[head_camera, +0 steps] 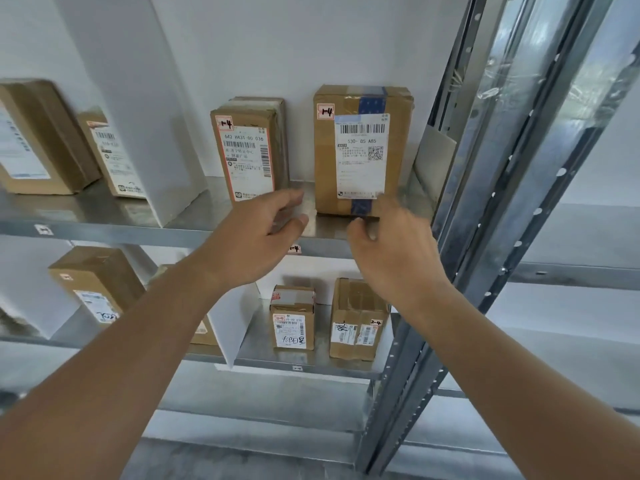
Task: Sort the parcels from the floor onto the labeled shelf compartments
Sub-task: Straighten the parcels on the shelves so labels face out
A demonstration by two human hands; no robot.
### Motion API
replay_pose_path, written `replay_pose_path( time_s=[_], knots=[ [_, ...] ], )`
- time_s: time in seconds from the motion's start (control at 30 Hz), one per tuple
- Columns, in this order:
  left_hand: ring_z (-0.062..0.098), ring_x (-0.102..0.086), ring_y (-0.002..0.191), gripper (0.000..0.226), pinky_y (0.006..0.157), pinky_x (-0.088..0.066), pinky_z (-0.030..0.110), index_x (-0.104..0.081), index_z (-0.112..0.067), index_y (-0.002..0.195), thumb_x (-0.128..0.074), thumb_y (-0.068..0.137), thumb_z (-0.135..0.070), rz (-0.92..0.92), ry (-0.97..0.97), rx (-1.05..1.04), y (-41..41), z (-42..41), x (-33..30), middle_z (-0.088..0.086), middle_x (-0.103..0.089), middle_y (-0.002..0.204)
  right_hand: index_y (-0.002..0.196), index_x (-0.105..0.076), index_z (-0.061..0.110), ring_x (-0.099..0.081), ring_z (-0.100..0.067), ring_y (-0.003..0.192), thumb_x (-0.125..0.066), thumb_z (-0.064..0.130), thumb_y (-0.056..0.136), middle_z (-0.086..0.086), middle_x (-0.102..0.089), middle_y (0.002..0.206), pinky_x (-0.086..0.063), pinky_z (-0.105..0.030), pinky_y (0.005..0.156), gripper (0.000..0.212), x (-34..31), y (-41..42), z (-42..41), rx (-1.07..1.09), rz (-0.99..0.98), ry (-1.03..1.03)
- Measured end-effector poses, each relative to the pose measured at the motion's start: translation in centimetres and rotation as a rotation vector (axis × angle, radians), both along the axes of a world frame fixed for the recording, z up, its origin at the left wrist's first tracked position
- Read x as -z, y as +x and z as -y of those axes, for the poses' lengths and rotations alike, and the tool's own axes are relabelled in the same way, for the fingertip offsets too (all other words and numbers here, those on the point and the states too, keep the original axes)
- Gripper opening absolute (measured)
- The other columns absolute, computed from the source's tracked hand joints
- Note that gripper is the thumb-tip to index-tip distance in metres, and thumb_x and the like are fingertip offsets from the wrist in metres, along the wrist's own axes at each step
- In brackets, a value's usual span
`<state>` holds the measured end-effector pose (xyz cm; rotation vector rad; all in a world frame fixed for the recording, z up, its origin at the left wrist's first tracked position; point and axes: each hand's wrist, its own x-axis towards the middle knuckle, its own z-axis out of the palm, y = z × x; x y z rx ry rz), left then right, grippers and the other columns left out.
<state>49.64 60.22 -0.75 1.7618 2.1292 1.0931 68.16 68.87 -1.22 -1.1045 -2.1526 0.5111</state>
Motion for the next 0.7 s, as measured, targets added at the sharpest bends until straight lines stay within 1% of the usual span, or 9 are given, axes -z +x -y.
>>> replay_pose_path(
  time_s=[0.03, 0.1, 0.17, 0.27, 0.37, 0.4, 0.5, 0.6, 0.7],
  knots=[
    [0.005, -0.056, 0.132, 0.05, 0.097, -0.042, 0.003, -0.05, -0.02, 0.153, -0.058, 0.105, -0.029, 0.008, 0.006, 0.001, 0.1, 0.6, 0.2, -0.006, -0.058, 0.147, 0.117, -0.058, 0.018, -0.061, -0.023, 0.081, -0.049, 0.031, 0.1, -0.002, -0.066, 0.098, -0.047, -0.033, 0.065, 0.023, 0.3, -0.1, 0.6, -0.009, 0.011, 0.011],
    [0.007, -0.058, 0.132, 0.049, 0.106, -0.048, 0.016, -0.052, -0.02, 0.152, -0.059, 0.104, -0.029, 0.01, 0.013, 0.008, 0.2, 1.8, 0.6, -0.006, -0.059, 0.147, 0.117, -0.058, 0.016, -0.059, -0.023, 0.082, -0.049, 0.031, 0.102, -0.002, -0.064, 0.096, -0.04, -0.031, 0.062, 0.023, 0.9, -0.3, 1.7, -0.031, 0.02, 0.019],
    [0.008, -0.058, 0.132, 0.049, 0.109, -0.047, 0.023, -0.052, -0.023, 0.152, -0.059, 0.104, -0.031, 0.003, 0.005, 0.009, -0.1, 3.1, 1.2, -0.007, -0.059, 0.148, 0.12, -0.059, 0.016, -0.06, -0.024, 0.084, -0.049, 0.032, 0.103, -0.002, -0.064, 0.097, -0.042, -0.032, 0.066, 0.026, 1.5, -0.7, 2.9, -0.039, 0.029, 0.013],
    [0.006, -0.057, 0.132, 0.048, 0.099, -0.04, 0.009, -0.051, -0.026, 0.152, -0.055, 0.105, -0.035, -0.005, -0.036, 0.003, -1.1, 4.7, 2.2, -0.009, -0.057, 0.149, 0.13, -0.059, 0.018, -0.065, -0.024, 0.086, -0.046, 0.04, 0.105, -0.003, -0.067, 0.107, -0.052, -0.036, 0.077, 0.036, 2.7, -1.6, 4.8, -0.034, 0.059, -0.001],
    [0.0, -0.054, 0.128, 0.045, 0.091, -0.034, -0.001, -0.052, -0.028, 0.151, -0.049, 0.108, -0.038, -0.021, -0.069, 0.016, -2.6, 6.1, 3.5, -0.01, -0.057, 0.149, 0.138, -0.058, 0.019, -0.066, -0.025, 0.099, -0.041, 0.045, 0.108, -0.004, -0.067, 0.125, -0.049, -0.036, 0.083, 0.043, 4.0, -2.7, 6.7, -0.018, 0.109, 0.023],
    [0.001, -0.054, 0.128, 0.045, 0.093, -0.036, 0.001, -0.052, -0.028, 0.151, -0.047, 0.108, -0.04, -0.023, -0.073, 0.031, -3.3, 6.5, 4.0, -0.009, -0.057, 0.15, 0.139, -0.058, 0.018, -0.066, -0.027, 0.105, -0.039, 0.046, 0.109, -0.005, -0.066, 0.129, -0.049, -0.039, 0.087, 0.046, 4.3, -3.2, 7.2, -0.004, 0.129, 0.024],
    [0.01, -0.054, 0.136, 0.048, 0.112, -0.042, 0.028, -0.052, -0.03, 0.151, -0.043, 0.108, -0.048, -0.033, -0.125, 0.073, -5.3, 7.9, 5.5, -0.009, -0.055, 0.153, 0.143, -0.057, 0.016, -0.063, -0.029, 0.118, -0.034, 0.046, 0.11, -0.006, -0.064, 0.135, -0.049, -0.041, 0.095, 0.05, 5.7, -4.7, 9.1, 0.04, 0.19, -0.009],
    [0.011, -0.054, 0.137, 0.049, 0.116, -0.042, 0.038, -0.052, -0.03, 0.151, -0.043, 0.108, -0.049, -0.007, -0.17, 0.113, -7.1, 8.8, 7.2, -0.008, -0.054, 0.153, 0.106, -0.061, 0.016, -0.062, -0.03, 0.101, -0.033, 0.042, 0.11, -0.006, -0.066, 0.106, -0.048, -0.04, 0.077, 0.038, 7.9, -6.0, 10.4, 0.06, 0.221, -0.02],
    [0.01, -0.051, 0.14, 0.047, 0.117, -0.04, 0.033, -0.053, -0.025, 0.151, -0.045, 0.108, -0.043, 0.011, -0.2, 0.133, -8.1, 9.2, 8.8, -0.007, -0.055, 0.152, 0.091, -0.055, 0.017, -0.058, -0.027, 0.103, -0.035, 0.04, 0.109, -0.005, -0.066, 0.102, -0.051, -0.042, 0.081, 0.035, 10.0, -6.4, 11.2, 0.086, 0.219, -0.05]
  ],
)
